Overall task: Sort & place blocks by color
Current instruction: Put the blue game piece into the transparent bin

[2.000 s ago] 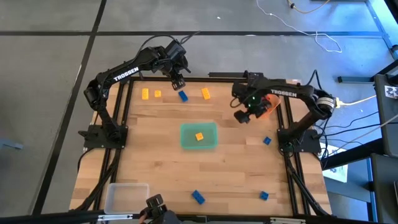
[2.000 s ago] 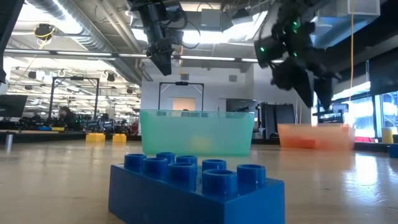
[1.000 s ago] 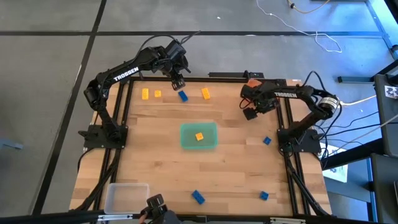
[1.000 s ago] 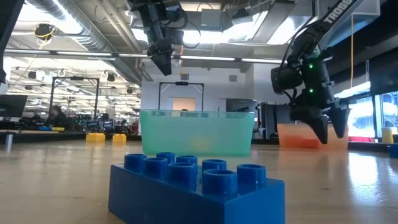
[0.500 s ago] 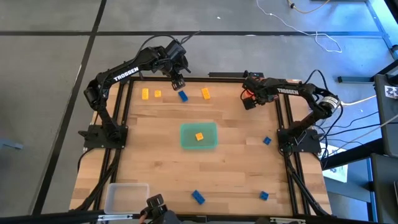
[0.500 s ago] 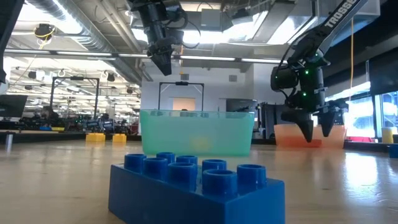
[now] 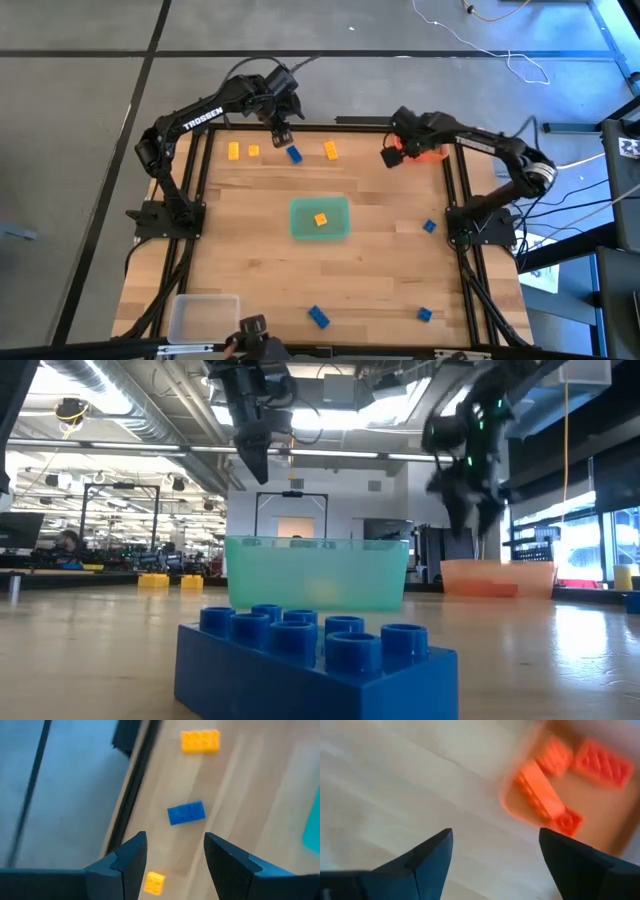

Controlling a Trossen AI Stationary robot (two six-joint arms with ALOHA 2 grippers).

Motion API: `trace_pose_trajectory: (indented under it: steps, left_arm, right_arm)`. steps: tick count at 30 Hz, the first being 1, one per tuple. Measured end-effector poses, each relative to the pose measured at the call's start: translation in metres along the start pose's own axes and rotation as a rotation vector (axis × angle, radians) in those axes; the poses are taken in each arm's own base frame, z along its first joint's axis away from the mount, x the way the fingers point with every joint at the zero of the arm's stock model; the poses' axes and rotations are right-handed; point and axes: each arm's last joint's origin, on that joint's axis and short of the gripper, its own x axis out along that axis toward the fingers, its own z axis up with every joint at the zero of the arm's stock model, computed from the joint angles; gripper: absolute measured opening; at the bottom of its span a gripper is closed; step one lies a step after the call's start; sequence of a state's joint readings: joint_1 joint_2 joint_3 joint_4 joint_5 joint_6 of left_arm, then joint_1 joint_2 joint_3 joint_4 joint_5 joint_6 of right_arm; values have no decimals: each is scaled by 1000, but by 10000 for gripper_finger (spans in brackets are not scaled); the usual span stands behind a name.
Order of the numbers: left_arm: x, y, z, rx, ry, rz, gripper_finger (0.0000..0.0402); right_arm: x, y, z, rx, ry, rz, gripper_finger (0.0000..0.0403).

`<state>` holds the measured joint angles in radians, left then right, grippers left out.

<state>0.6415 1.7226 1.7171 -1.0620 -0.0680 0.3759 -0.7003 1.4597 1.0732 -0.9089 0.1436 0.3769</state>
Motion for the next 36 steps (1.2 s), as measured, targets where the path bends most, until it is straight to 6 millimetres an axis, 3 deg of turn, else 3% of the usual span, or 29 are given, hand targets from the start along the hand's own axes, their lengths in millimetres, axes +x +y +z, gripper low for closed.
trace_pose_trajectory:
  steps: [8,14,26,36]
  left_arm:
    - [15,-2,-4,426,-77,-116,188]
    - [49,-10,-17,642,-75,-102,188]
    - [96,-25,-41,817,-128,-73,188]
    - [101,-30,-44,633,-108,-94,188]
  right_arm:
    - [-68,-1,14,-139,-234,118,296]
    - [-95,-7,9,-171,-356,145,296]
    - [-110,-12,2,-156,-409,162,296]
    - [-110,-12,2,-98,-403,175,296]
